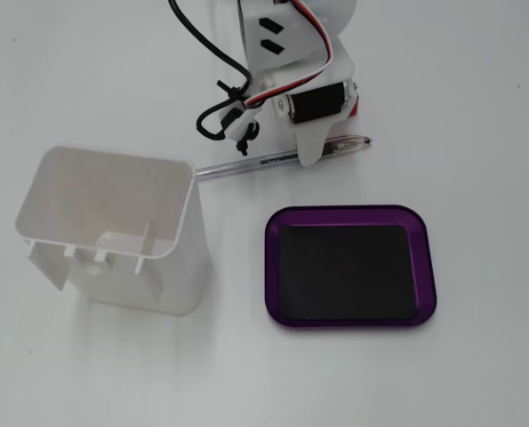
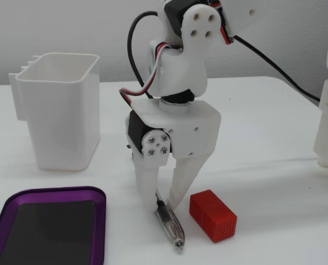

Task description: Pick up the pen and put it in the pen holder.

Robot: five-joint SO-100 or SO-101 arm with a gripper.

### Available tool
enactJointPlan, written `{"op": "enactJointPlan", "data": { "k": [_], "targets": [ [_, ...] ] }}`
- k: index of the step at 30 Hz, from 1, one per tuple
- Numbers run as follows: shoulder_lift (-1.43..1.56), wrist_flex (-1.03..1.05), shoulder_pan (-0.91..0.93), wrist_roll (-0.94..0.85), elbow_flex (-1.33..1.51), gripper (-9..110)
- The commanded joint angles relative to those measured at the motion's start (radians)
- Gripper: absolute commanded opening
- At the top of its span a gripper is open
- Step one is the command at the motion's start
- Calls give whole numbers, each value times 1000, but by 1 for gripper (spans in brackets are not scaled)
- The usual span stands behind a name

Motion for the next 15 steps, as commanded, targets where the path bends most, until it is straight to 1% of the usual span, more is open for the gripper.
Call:
{"op": "enactJointPlan", "data": {
  "k": [1, 7, 10, 15],
  "targets": [
    [63, 67, -5, 0, -35, -1],
    [339, 181, -3, 15, -92, -1],
    [462, 245, -3, 60, -161, -1],
    [560, 290, 0, 118, -316, -1]
  ]
}}
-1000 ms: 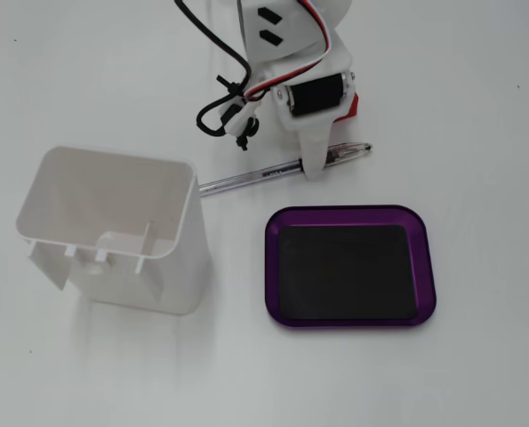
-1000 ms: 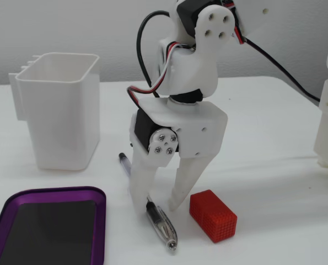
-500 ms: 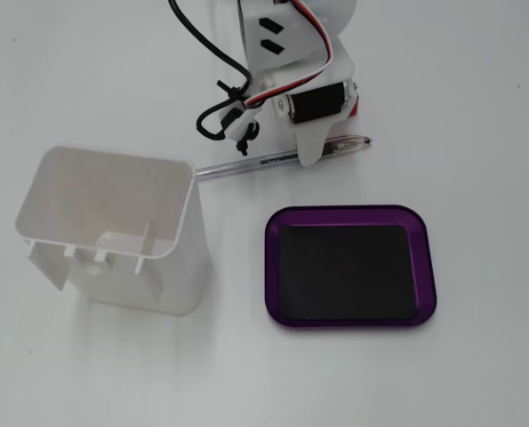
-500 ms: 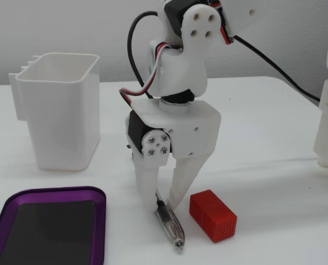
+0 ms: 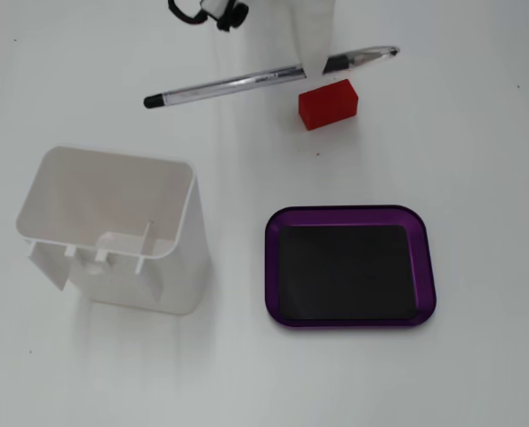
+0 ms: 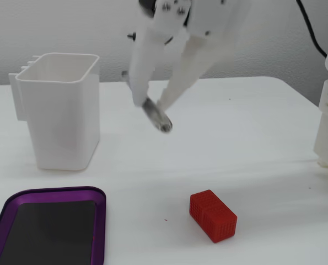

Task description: Pick up the pen and put it in the pen holder.

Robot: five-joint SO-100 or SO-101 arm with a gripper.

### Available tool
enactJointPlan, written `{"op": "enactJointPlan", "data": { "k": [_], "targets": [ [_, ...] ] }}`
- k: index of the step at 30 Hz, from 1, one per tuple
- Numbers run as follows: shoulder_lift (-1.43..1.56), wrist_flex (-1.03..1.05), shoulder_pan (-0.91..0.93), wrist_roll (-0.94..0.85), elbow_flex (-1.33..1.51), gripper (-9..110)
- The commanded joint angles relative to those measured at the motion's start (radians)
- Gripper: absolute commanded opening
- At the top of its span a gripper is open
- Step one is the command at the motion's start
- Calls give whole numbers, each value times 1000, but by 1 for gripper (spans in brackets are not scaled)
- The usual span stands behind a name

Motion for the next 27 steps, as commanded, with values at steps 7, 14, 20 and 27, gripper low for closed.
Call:
{"op": "enactJointPlan", "data": {
  "k": [7, 14, 20, 27],
  "targets": [
    [-12, -21, 92, 225, -379, -1],
    [-304, -54, 149, 525, -739, -1],
    [-537, -48, 175, 586, -1005, -1],
    [-692, -34, 273, 767, -1115, -1]
  ]
}}
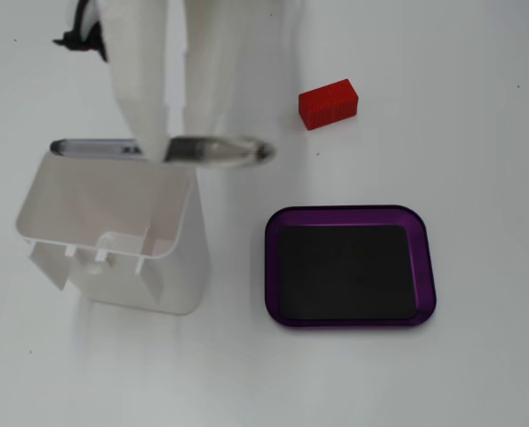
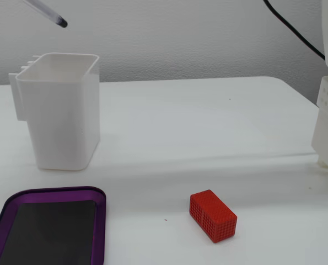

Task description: Pick up the pen and put it in the pen holder.

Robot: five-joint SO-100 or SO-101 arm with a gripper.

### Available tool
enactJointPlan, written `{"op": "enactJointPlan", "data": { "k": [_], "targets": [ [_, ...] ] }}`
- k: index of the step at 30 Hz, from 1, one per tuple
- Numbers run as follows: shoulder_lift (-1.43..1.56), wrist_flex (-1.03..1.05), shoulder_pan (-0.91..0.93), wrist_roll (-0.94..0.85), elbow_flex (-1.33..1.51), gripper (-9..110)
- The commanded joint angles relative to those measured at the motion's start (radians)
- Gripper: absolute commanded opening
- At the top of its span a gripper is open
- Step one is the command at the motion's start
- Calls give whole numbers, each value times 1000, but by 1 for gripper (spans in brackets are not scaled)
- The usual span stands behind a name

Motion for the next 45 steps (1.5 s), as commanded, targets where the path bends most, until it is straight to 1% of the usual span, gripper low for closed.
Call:
{"op": "enactJointPlan", "data": {
  "k": [1, 5, 21, 26, 37, 41, 45],
  "targets": [
    [-14, 15, 31, 81, -49, -1],
    [-44, 40, 38, 112, -48, -1],
    [-48, 26, 34, 103, -44, 0],
    [-48, 40, 35, 107, -44, 4],
    [-32, 63, 43, 91, -58, 5],
    [-11, 158, 31, -28, -100, 8],
    [78, 333, 28, -236, -232, 11]
  ]
}}
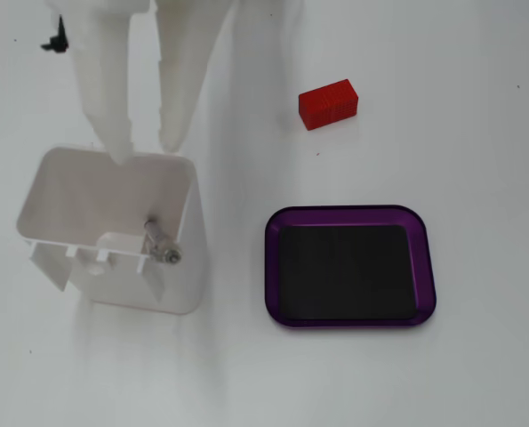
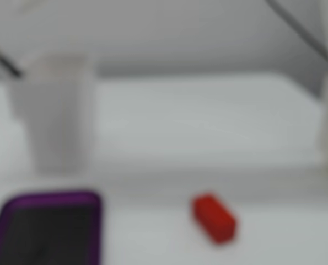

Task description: Pick up the pen and put it in the pen holder.

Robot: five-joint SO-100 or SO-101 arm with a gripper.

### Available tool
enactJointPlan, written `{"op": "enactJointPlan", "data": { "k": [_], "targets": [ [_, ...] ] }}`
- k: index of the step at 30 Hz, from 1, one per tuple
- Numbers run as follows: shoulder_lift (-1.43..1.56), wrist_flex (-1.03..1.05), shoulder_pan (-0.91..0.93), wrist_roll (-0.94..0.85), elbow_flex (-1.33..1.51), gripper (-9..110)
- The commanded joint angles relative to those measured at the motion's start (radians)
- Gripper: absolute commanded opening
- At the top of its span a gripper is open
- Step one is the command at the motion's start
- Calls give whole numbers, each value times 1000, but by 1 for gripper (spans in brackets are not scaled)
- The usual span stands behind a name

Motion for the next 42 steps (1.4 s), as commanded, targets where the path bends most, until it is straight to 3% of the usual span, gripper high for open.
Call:
{"op": "enactJointPlan", "data": {
  "k": [1, 4, 10, 19, 27, 32, 42],
  "targets": [
    [132, 123, -9, -196, -124, 11],
    [255, 210, -44, -382, -167, 10],
    [643, 206, -38, -563, 259, 10],
    [1246, 130, -106, -561, 1250, 10],
    [1669, -232, -104, -509, 2013, 10],
    [1894, -331, -104, -385, 2349, 11],
    [2241, -273, -112, -370, 2694, 11]
  ]
}}
